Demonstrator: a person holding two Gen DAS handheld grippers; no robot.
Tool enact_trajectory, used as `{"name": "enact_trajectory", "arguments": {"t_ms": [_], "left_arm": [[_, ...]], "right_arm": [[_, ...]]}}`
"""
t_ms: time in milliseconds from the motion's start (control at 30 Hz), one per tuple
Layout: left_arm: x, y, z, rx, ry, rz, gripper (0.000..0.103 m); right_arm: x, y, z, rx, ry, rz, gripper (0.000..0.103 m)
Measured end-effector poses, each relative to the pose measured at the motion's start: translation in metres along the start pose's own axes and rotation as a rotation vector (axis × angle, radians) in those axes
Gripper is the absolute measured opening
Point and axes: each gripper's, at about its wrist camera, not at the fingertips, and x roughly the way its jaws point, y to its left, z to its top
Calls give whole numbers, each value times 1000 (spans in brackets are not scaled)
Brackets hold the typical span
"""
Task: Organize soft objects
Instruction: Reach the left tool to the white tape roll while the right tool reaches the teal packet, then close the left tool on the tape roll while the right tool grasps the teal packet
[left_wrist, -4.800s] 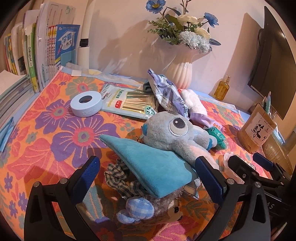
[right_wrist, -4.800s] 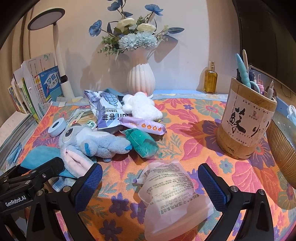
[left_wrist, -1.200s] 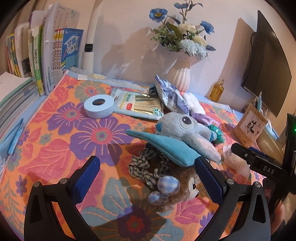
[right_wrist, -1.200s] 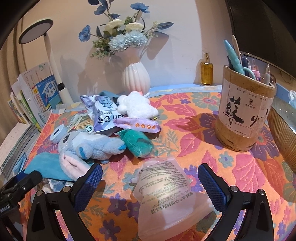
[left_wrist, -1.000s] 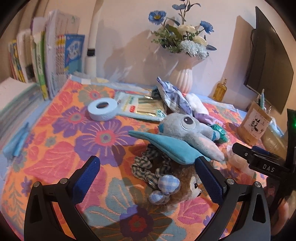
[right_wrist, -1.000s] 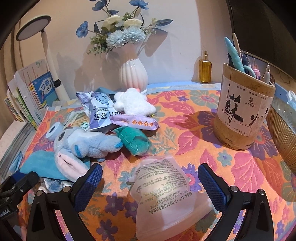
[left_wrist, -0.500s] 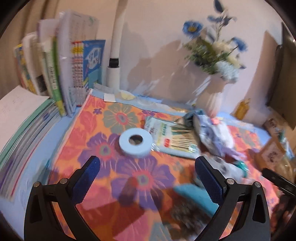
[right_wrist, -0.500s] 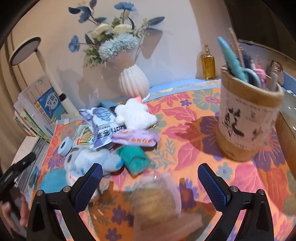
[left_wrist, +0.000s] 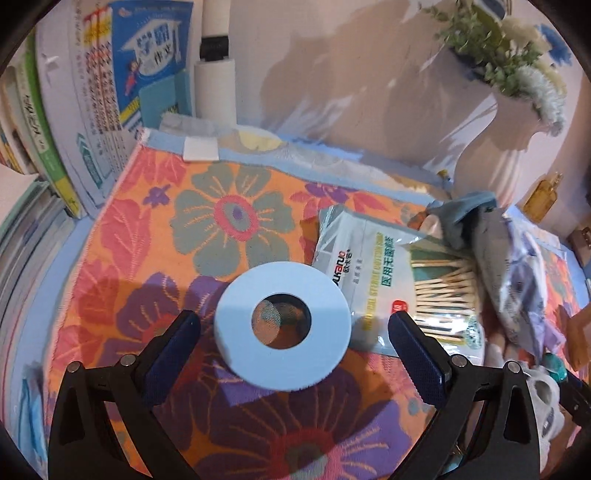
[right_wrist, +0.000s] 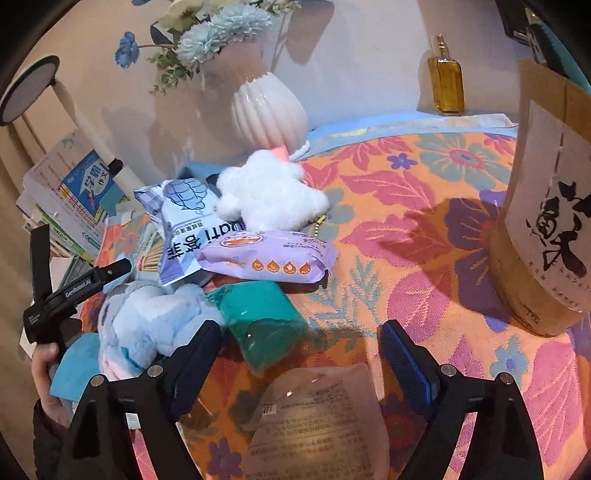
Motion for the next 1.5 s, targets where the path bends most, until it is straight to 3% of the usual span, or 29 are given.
{"name": "enact_trajectory", "arguments": {"t_ms": [133,200,267,333,400,567,667,800,900,1000,1100,1167,1300,1500], "left_arm": [[7,2,2,-11,32,6,97],[8,5,4,-26,21,1,94],[6,7,4,-34,7,-3,81],[3,5,2,-23,-12,-14,65],[-1,3,-1,-17,-23,-24,64],[-27,-4,-10,13,-136,-36,64],[-42,-6,-15,17,-195,-31,64],[-68,-6,-23,-12,-230,-96,64],[-93,-14,-37,16,-245,-112,64],[-121,-23,-53,26,-258,-131,64],[-150,-36,-72,55,-284,-200,64],[-161,-49,-83,93,-291,-239,64],[-169,-80,-112,136,-242,-319,64],[-162,-127,-162,246,-164,-331,64]], "right_arm": [[3,6,4,-38,8,5,65],[5,12,5,-70,4,-6,64],[10,19,6,-111,6,-31,59],[15,22,5,-132,21,-31,47],[16,24,4,-147,19,-32,41],[3,27,-1,-144,-54,7,41],[-16,22,-4,-133,-144,87,41],[-38,9,-5,-56,-201,211,41],[-58,6,-10,-23,-220,233,41],[-90,6,-19,-38,-267,189,41],[-114,-3,-36,-50,-284,67,41],[-118,-16,-49,-27,-256,-1,41],[-118,-48,-83,76,-187,-37,41],[-111,-52,-108,29,-87,-159,41]]}}
